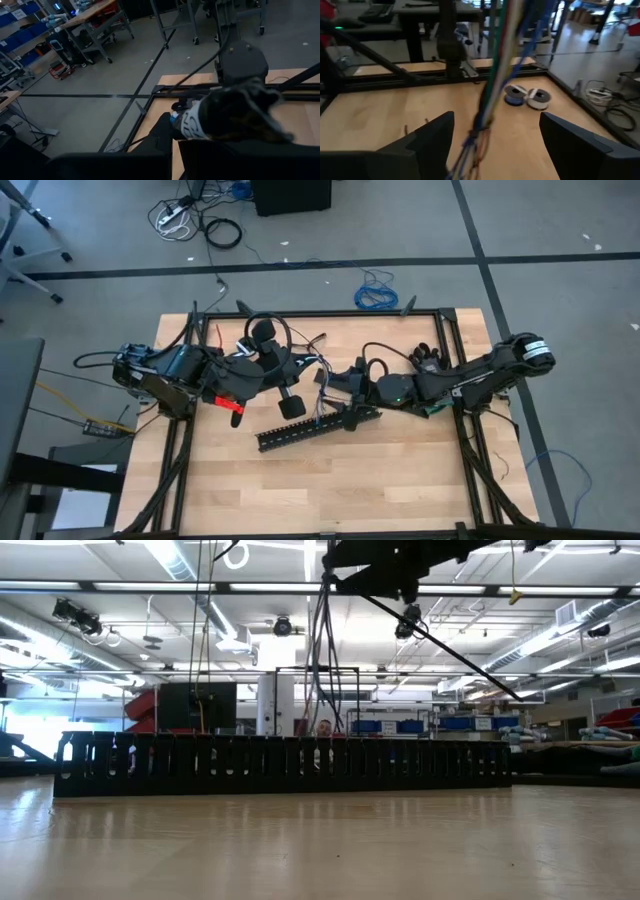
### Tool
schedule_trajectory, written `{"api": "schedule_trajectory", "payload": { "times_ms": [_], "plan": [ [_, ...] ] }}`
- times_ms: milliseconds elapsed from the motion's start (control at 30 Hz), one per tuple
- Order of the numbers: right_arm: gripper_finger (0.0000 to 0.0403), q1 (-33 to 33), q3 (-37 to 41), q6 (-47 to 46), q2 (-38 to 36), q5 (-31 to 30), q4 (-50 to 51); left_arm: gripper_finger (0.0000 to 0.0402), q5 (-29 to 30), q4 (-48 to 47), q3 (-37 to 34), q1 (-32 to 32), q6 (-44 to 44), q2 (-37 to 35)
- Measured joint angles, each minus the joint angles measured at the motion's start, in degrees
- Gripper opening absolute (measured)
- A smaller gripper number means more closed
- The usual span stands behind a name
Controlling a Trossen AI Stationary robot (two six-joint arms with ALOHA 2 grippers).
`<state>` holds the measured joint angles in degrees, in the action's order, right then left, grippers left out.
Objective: Ziptie cables
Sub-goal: Put the wrapped cables into the black cable duct
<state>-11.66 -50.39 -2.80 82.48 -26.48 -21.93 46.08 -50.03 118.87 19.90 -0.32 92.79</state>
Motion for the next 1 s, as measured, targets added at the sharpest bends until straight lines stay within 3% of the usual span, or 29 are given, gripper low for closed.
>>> {"api": "schedule_trajectory", "payload": {
  "times_ms": [233,400,567,767,900,1000],
  "plan": [
    [0.0288,0.81,0.00,-0.16,2.66,0.75,-4.16,0.0000,-0.32,0.00,0.00,-0.02,-0.02,0.00],
    [0.0264,1.32,0.00,-0.14,2.66,0.68,-4.84,0.0000,-0.32,-0.04,0.00,-0.02,0.00,0.02],
    [0.0194,1.69,0.00,-0.07,2.66,0.66,-5.13,0.0000,-0.32,-0.04,0.00,-0.02,0.00,0.02],
    [0.0029,1.82,0.00,0.63,2.66,0.60,-5.34,0.0000,-3.25,-0.53,0.00,-0.03,-0.64,0.17],
    [0.0012,1.21,-0.36,1.52,2.63,0.57,-4.30,0.0000,-3.70,-5.21,-0.04,1.63,-3.20,0.45],
    [0.0006,0.48,-3.11,2.88,1.91,0.45,4.70,0.0000,-2.30,-8.32,-1.43,3.18,-6.23,0.52]
  ]
}}
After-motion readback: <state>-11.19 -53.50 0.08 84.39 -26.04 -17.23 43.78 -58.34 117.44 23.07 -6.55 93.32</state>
